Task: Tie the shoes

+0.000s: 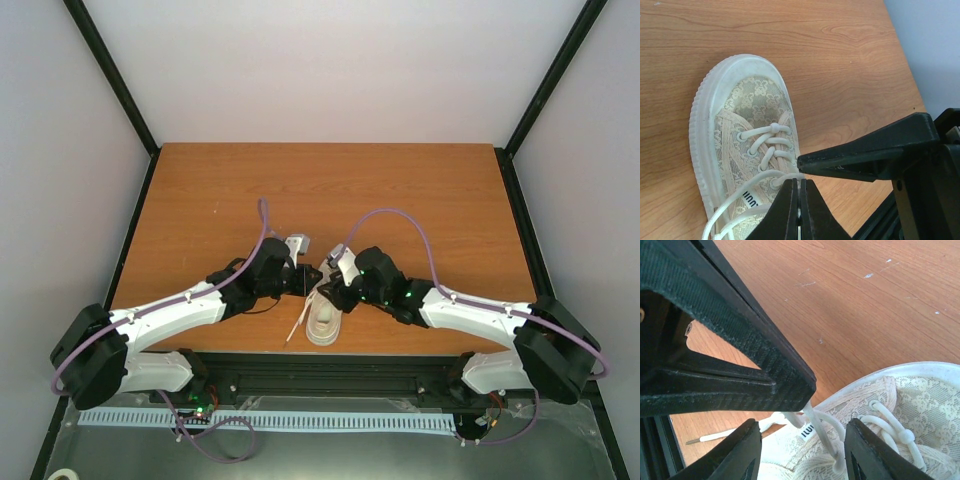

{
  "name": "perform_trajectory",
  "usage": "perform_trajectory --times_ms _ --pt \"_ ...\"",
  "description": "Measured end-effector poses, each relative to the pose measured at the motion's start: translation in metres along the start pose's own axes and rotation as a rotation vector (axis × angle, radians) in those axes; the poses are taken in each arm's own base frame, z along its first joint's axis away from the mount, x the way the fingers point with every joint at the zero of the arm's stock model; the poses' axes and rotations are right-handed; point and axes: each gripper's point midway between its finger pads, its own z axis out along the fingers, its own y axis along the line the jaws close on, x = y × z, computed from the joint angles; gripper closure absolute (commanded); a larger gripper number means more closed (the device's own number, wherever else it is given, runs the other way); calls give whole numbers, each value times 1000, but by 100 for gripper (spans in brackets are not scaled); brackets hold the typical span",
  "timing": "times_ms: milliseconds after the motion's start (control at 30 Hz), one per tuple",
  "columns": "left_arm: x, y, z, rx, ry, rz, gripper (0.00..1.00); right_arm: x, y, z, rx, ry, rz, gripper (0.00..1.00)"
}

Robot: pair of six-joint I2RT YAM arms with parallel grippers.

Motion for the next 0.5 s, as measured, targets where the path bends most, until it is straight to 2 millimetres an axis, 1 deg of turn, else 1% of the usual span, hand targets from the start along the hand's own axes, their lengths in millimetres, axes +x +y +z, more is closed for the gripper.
perform_trajectory --times_ms 200,400,500 --pt "-2 -3 1 8 4 0 99 0 -3 4 11 -3 -41 61" --pt "-1 -4 3 13 13 0 99 7 -6 13 16 23 -63 68" --pt "0 -4 4 11 17 -1 99 5 -7 14 23 15 -70 71"
